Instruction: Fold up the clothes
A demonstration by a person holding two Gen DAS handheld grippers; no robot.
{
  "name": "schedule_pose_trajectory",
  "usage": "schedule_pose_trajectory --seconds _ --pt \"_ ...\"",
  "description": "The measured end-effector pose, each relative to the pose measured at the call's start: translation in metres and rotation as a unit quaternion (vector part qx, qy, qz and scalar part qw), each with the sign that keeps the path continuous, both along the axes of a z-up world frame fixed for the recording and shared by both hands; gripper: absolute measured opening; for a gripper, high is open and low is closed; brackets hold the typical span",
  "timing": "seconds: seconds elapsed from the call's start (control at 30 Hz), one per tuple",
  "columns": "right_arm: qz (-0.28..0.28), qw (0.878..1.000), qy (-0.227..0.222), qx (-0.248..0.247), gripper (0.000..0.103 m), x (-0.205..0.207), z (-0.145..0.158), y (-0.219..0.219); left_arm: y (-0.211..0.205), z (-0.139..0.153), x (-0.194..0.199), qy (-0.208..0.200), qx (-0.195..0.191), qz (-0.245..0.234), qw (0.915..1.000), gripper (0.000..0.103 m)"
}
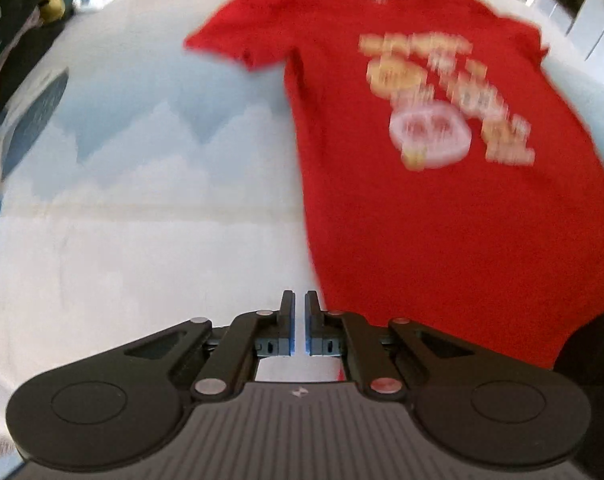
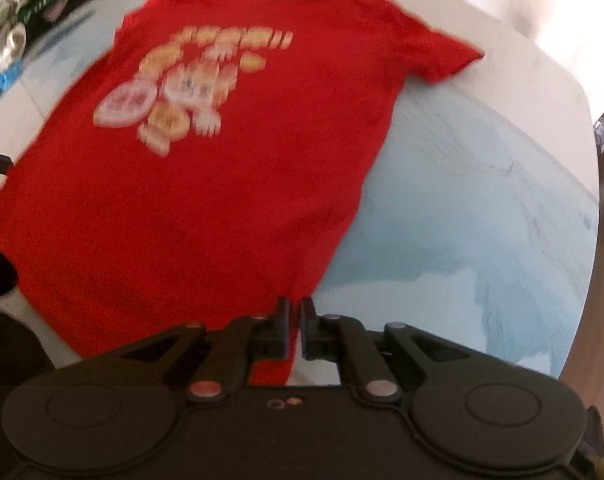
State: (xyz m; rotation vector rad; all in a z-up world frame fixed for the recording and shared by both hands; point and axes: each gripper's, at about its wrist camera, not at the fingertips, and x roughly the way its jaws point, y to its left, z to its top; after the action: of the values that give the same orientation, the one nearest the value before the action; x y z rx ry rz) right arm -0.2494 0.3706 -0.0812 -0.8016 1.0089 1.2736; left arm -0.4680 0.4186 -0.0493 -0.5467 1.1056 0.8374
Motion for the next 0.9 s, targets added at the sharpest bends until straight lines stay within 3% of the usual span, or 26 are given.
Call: schedule_pose_trajectory --seconds 0.13,0.2,0.37,0.47,0.6,0.77,0.9 --pt "-0.014 0.998 -0.029 0.047 0.103 0.021 0.027 0.038 0.039 0.017 0.02 -0.025 0.029 -0.024 0.999 0.005" --pt "-0.03 0.997 -0.021 0.061 0.103 0.037 0.037 0.061 0.065 0.022 0.028 -0.029 0.044 -0.038 0.9979 0.008" --pt "-0.096 0.993 0.009 0.066 0.103 0.079 0.036 0.107 0.145 0.024 0.041 -0.029 0.053 -0.049 0.9969 0.05" --pt "-0.124 0.99 0.005 0.063 0.103 0.105 0.031 0.133 0.194 0.02 0.045 -0.048 0.047 -0.044 0.9968 0.052" --pt "-0.126 0.989 -0.024 0.072 0.103 0.128 0.028 0.166 0.238 0.011 0.065 -0.044 0.065 -0.074 0.9942 0.053" --pt "-0.098 0.99 -0.074 0.075 0.103 0.139 0.023 0.216 0.282 0.002 0.091 -0.056 0.075 -0.1 0.9906 0.053" --pt "-0.056 0.993 -0.067 0.078 0.103 0.138 0.011 0.251 0.29 -0.005 0.118 -0.071 0.074 -0.141 0.9847 0.053"
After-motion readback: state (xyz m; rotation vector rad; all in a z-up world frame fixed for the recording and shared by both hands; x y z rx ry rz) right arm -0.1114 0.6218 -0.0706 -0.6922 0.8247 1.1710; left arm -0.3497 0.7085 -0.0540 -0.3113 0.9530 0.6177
